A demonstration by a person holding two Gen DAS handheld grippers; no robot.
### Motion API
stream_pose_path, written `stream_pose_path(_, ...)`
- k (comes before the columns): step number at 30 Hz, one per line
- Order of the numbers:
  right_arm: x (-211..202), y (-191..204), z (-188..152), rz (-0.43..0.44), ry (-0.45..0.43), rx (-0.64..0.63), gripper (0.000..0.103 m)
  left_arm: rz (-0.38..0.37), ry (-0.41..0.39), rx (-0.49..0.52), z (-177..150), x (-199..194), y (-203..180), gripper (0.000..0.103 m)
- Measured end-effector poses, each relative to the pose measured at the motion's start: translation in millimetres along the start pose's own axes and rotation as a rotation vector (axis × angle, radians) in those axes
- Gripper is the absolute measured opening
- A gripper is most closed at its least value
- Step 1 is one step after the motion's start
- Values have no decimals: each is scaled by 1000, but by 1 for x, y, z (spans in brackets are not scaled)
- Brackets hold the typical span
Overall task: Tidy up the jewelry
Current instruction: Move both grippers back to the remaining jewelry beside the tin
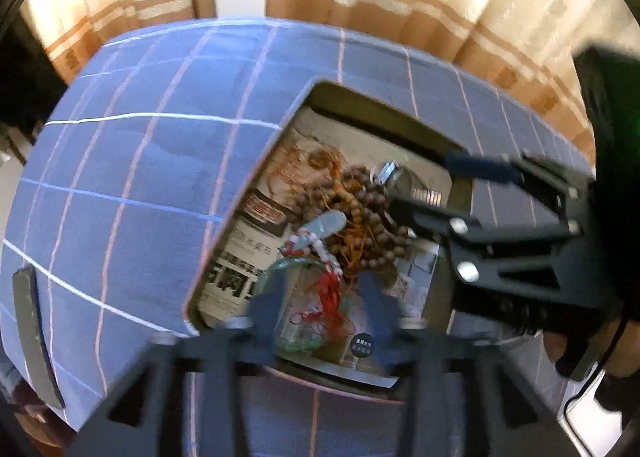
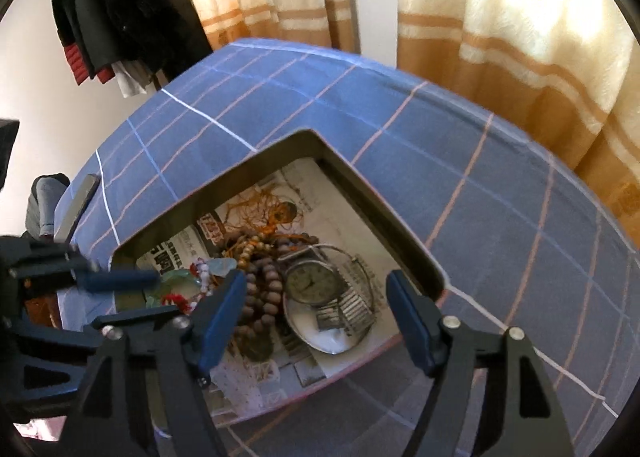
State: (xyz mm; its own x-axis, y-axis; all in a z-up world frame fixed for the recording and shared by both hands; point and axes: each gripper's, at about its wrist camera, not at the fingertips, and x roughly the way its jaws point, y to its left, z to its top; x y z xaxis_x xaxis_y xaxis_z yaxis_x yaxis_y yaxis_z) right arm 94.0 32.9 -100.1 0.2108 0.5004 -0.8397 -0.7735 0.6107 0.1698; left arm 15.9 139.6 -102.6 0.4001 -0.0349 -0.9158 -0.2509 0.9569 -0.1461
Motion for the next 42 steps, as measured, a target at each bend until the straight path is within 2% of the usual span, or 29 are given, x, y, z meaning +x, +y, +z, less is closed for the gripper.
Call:
stream_pose_path(1, -6, 1, -3, -1, -3, 3, 76, 11, -23, -10, 0, -6, 1, 66)
stream_pose_path(2, -12, 1, -6, -5, -12, 7, 76, 15, -31, -16, -1, -10, 2, 70)
stream_pose_path(7, -48, -7, -34, -21, -31, 64, 76, 12, -28, -22, -4, -19, -2, 70)
stream_pose_path(11, -80, -22, -69, -55, -38, 125, 76, 13, -25, 1, -11, -24, -18, 70)
stream_pose_path(17, -116, -72, -128, -146, -7, 278, 76, -21, -21, 31, -22, -27, -52, 70)
stream_pose_path(20, -122, -98, -151, -174, 16, 355, 71, -30, 0, 59, -29, -21, -72, 70)
stream_pose_path(26, -121, -110, -162, -162, 27, 374, 62, -30, 13, 82, -38, -15, -98, 70)
stream_pose_path(35, -100, -112, -163, -91, 23, 353, 60, -59, 44, 135, -55, -6, -139, 70)
stream_pose_path(37, -91, -114, -162, -69, 26, 359, 54, -59, 51, 155, -58, -2, -148, 70)
stream_pose_path(39, -82, -117, -162, 15, 43, 386, 29, -66, 61, 158, -60, 1, -152, 70)
stream_pose_path(40, -84, -115, -161, 7, 38, 378, 27, -72, 65, 160, -60, 3, -154, 70)
stream_pose_path(42, -92, -108, -159, -8, 25, 339, 18, -79, 66, 170, -61, 4, -158, 70)
